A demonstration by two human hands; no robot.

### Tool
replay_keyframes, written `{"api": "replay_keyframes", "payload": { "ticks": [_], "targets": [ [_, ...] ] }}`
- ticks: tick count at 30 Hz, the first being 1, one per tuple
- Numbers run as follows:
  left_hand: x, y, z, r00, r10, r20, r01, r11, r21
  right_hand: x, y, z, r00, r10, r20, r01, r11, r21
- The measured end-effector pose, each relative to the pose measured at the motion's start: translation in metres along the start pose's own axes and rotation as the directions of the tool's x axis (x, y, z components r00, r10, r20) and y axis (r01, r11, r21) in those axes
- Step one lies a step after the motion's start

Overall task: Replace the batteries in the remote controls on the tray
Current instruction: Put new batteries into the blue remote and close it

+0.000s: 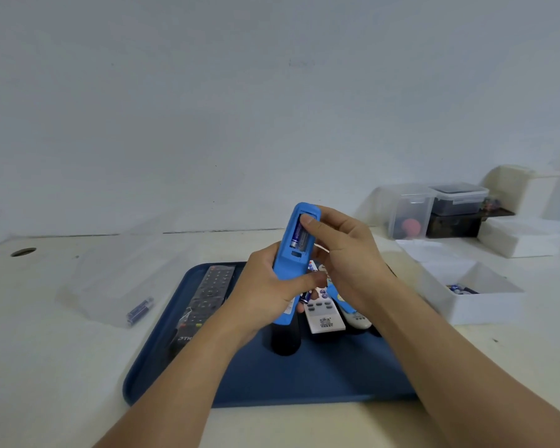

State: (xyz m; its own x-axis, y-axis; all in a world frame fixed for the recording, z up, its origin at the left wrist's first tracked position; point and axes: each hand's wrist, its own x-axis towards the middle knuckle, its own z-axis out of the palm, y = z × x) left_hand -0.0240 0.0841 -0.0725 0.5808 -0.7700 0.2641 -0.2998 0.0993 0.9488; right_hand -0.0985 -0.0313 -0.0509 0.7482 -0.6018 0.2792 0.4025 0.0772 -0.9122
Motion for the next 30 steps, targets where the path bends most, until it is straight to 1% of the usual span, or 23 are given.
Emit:
{"api": "replay_keyframes", "payload": {
  "ticks": [2, 3, 5, 8, 12, 13, 15, 16, 18, 20, 21, 23, 24, 27, 30],
  "targets": [
    [0.001, 0.001, 0.0, 1.0, 0.001, -0.015, -0.002, 1.0, -0.021, -0.001, -0.001, 0.003, 0.996, -0.08, -0.048, 0.074, 0.991, -0.113],
    [0.001, 0.001, 0.001, 1.0, 0.008, -0.019, -0.008, 1.0, -0.013, -0.001, -0.001, 0.004, 0.992, -0.11, -0.07, 0.1, 0.986, -0.136],
    [0.001, 0.001, 0.001, 0.999, 0.03, -0.022, -0.03, 0.999, 0.021, -0.002, 0.0, 0.005, 0.986, -0.135, -0.095, 0.122, 0.984, -0.13],
    [0.0, 0.0, 0.001, 0.999, 0.047, -0.019, -0.046, 0.998, 0.036, -0.002, 0.002, 0.006, 0.984, -0.13, -0.122, 0.117, 0.987, -0.108],
    [0.001, -0.003, 0.0, 0.999, 0.033, -0.016, -0.032, 0.999, 0.038, -0.002, 0.004, 0.006, 0.985, -0.109, -0.135, 0.097, 0.991, -0.088],
    [0.001, -0.004, 0.001, 1.0, 0.024, -0.016, -0.023, 0.999, 0.025, -0.001, 0.003, 0.005, 0.986, -0.108, -0.127, 0.095, 0.99, -0.107],
    [0.001, -0.003, 0.002, 0.999, 0.003, -0.035, -0.004, 1.0, -0.023, 0.001, 0.002, 0.002, 0.992, -0.108, -0.062, 0.093, 0.976, -0.197],
    [0.002, -0.003, 0.003, 0.998, -0.016, -0.062, 0.012, 0.997, -0.074, 0.003, 0.002, -0.001, 0.995, -0.092, -0.023, 0.083, 0.964, -0.252],
    [0.006, -0.002, 0.002, 0.984, -0.097, -0.15, 0.059, 0.969, -0.242, 0.006, -0.001, -0.008, 0.998, -0.05, 0.028, 0.057, 0.928, -0.368],
    [0.009, -0.002, -0.006, 0.961, -0.177, -0.211, 0.084, 0.918, -0.389, 0.008, -0.006, -0.018, 0.995, -0.019, 0.102, 0.07, 0.85, -0.523],
    [0.01, -0.003, -0.009, 0.955, -0.198, -0.219, 0.089, 0.9, -0.427, 0.008, -0.007, -0.022, 0.986, 0.013, 0.165, 0.088, 0.803, -0.589],
    [0.009, -0.005, -0.015, 0.955, -0.206, -0.214, 0.092, 0.891, -0.445, 0.006, -0.005, -0.024, 0.95, 0.056, 0.307, 0.162, 0.75, -0.641],
    [0.009, -0.006, -0.017, 0.958, -0.198, -0.208, 0.089, 0.893, -0.441, 0.006, -0.002, -0.023, 0.935, 0.041, 0.354, 0.208, 0.742, -0.638],
    [0.008, -0.007, -0.017, 0.96, -0.197, -0.197, 0.104, 0.91, -0.401, 0.005, 0.003, -0.018, 0.919, -0.023, 0.394, 0.277, 0.748, -0.603],
    [0.009, -0.007, -0.015, 0.966, -0.188, -0.179, 0.116, 0.929, -0.35, 0.006, 0.002, -0.021, 0.921, -0.02, 0.39, 0.262, 0.773, -0.577]
  ]
}}
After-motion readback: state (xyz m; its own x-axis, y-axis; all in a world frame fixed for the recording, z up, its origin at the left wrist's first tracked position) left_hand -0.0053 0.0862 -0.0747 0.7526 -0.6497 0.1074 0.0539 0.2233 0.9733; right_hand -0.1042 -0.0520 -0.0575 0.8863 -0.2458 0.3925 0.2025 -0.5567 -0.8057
